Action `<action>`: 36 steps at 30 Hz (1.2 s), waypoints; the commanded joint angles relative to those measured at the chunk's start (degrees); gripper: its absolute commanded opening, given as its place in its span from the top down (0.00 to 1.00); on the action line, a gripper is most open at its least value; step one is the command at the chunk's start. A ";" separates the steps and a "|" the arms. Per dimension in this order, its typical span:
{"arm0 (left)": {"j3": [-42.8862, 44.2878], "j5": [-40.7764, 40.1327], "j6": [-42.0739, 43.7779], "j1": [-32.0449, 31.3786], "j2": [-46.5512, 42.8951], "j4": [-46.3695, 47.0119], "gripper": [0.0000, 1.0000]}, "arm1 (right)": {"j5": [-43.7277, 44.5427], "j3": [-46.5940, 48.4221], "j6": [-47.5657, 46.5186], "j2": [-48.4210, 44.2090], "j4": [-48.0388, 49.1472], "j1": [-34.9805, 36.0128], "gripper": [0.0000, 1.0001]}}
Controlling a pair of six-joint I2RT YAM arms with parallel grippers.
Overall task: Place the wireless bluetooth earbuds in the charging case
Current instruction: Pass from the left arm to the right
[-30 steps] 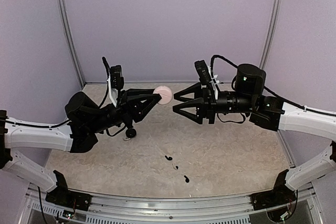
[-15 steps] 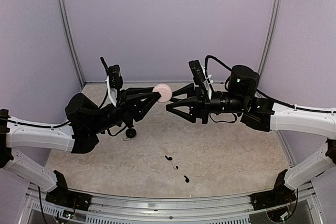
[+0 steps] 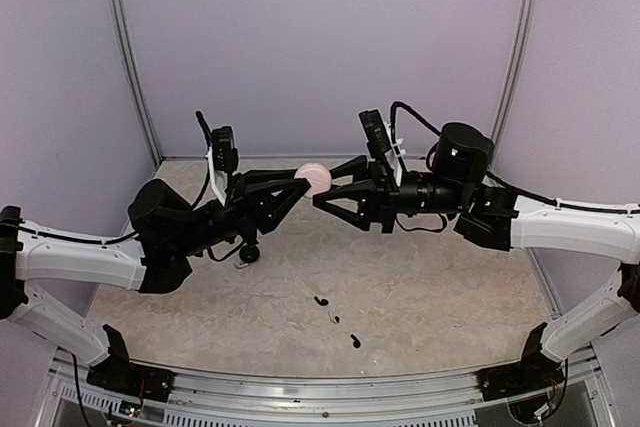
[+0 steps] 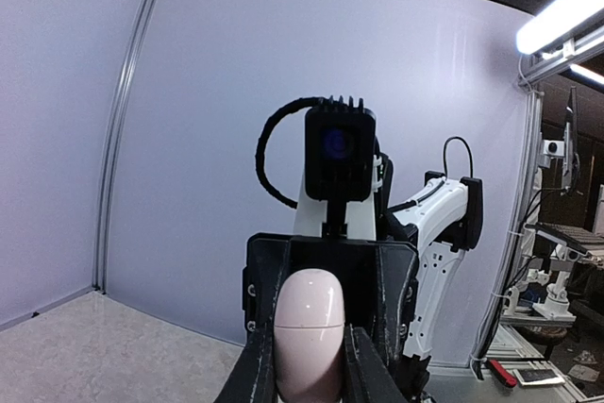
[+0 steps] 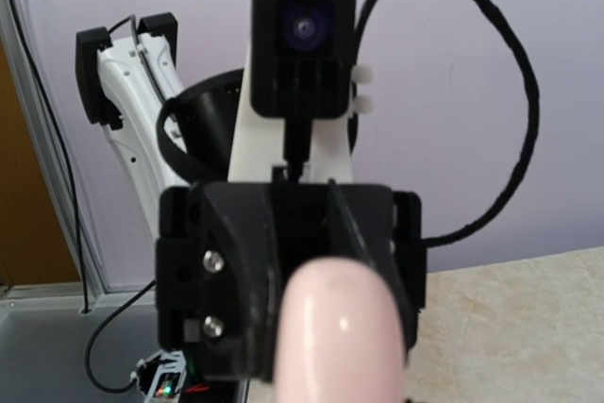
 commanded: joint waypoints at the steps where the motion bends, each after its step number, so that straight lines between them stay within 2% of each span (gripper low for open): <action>1: -0.11 -0.56 0.27 -0.41 0.48 2.54 0.91 | -0.41 1.97 0.57 0.74 2.10 0.91 0.59; 7: -0.35 -1.12 0.77 -0.39 0.22 1.85 0.88 | 0.25 2.49 -0.54 0.64 0.05 0.91 0.75; 11: -0.29 -2.03 2.41 -0.41 -1.43 -3.07 0.74 | 1.41 3.50 -2.50 -0.38 -4.19 0.91 0.83; 15: -0.22 -2.90 6.11 -0.35 -4.97 -11.18 0.59 | 2.89 4.47 -5.66 -1.74 -10.38 0.93 0.85; 20: 0.04 -2.43 8.50 0.55 -9.42 -20.26 0.48 | 4.02 5.49 -9.66 -2.87 -19.30 0.85 0.86; 28: 1.78 4.56 7.57 3.93 -11.52 -29.84 0.43 | 4.47 7.23 -14.15 -3.95 -31.47 0.83 0.87; 32: 4.56 7.26 9.23 4.25 -10.71 -36.22 0.43 | 4.45 7.74 -16.15 -3.95 -35.43 0.82 0.87; 36: 5.07 8.50 10.04 4.11 -10.17 -38.65 0.45 | 4.25 8.78 -17.13 -3.11 -38.99 0.83 0.87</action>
